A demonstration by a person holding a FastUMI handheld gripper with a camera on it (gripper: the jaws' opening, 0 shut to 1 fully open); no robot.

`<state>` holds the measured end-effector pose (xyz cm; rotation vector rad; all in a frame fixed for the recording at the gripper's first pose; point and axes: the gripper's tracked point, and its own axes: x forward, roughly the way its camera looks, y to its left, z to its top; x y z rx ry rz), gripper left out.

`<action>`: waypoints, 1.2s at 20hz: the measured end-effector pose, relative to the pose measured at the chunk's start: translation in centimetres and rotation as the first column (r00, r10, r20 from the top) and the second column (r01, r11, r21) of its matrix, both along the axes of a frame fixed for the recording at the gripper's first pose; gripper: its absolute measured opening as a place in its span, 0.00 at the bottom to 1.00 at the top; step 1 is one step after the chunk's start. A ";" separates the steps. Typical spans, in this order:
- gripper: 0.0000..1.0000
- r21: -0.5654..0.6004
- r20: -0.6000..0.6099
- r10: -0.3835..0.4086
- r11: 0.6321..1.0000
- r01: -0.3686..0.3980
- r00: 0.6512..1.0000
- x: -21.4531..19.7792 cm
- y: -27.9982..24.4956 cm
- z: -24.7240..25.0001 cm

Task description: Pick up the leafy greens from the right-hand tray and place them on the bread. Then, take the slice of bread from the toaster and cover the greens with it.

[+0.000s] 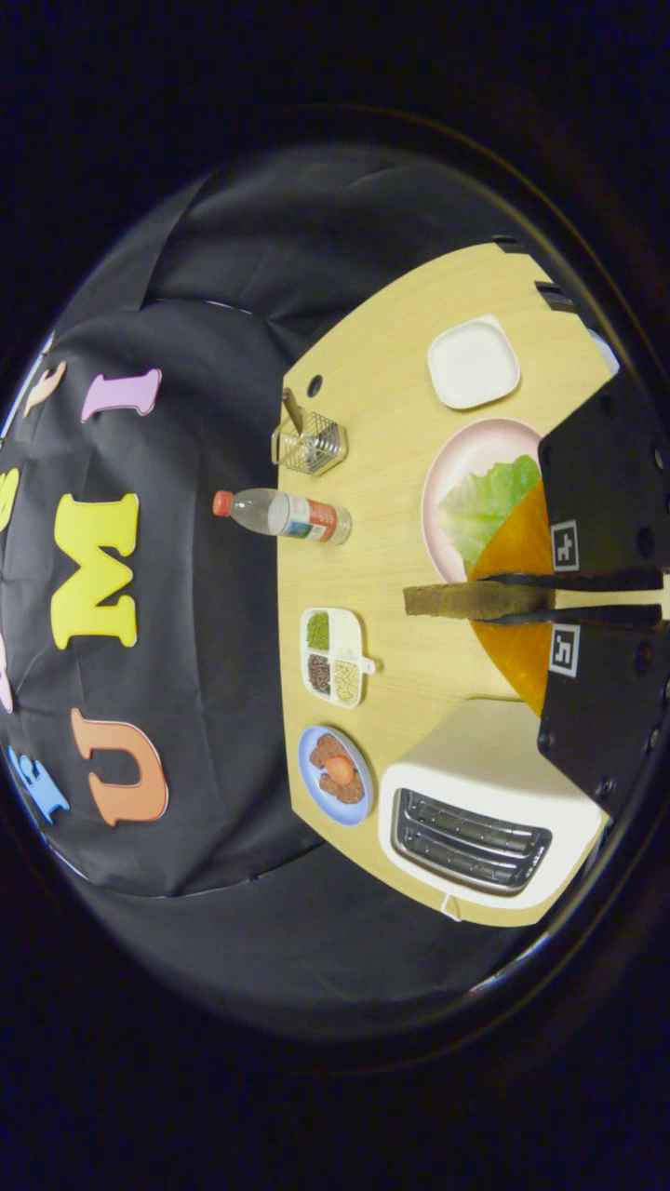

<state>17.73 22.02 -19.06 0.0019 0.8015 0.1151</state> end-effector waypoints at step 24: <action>0.25 0.111 -0.126 -0.074 0.990 0.088 0.989 3.1 -9.8 -7.9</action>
